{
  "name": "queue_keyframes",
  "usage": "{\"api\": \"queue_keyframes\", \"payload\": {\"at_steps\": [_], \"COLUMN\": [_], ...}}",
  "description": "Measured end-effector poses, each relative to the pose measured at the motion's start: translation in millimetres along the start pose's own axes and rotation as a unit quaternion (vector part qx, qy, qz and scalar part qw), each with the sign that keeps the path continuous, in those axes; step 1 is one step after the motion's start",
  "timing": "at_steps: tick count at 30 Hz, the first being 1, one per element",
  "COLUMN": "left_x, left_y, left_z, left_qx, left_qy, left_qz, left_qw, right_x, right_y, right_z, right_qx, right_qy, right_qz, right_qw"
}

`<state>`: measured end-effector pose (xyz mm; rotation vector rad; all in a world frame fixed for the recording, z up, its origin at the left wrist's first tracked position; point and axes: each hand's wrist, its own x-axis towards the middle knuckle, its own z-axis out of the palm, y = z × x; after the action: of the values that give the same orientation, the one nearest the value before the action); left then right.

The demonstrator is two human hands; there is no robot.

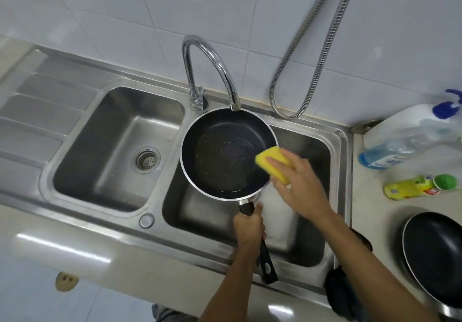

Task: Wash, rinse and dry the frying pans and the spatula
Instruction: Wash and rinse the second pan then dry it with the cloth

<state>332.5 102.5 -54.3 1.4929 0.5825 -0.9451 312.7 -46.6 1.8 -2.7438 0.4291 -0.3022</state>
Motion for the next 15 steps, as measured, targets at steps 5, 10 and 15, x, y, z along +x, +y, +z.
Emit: {"api": "queue_keyframes", "payload": {"at_steps": [5, 10, 15], "left_x": [3, 7, 8], "left_y": [-3, -5, -2], "left_z": [-1, -1, 0], "left_qx": [-0.005, 0.0, -0.01], "left_qy": [0.006, 0.015, 0.024], "left_qz": [0.01, 0.002, -0.012], "left_qw": [1.0, 1.0, 1.0], "right_x": [44, 96, 146], "right_y": [-23, -54, -39], "right_z": [58, 117, 116], "right_qx": [-0.069, -0.146, -0.187], "right_qy": [-0.224, -0.226, -0.215], "right_qz": [-0.158, -0.222, -0.087], "right_qw": [0.959, 0.937, 0.955]}}
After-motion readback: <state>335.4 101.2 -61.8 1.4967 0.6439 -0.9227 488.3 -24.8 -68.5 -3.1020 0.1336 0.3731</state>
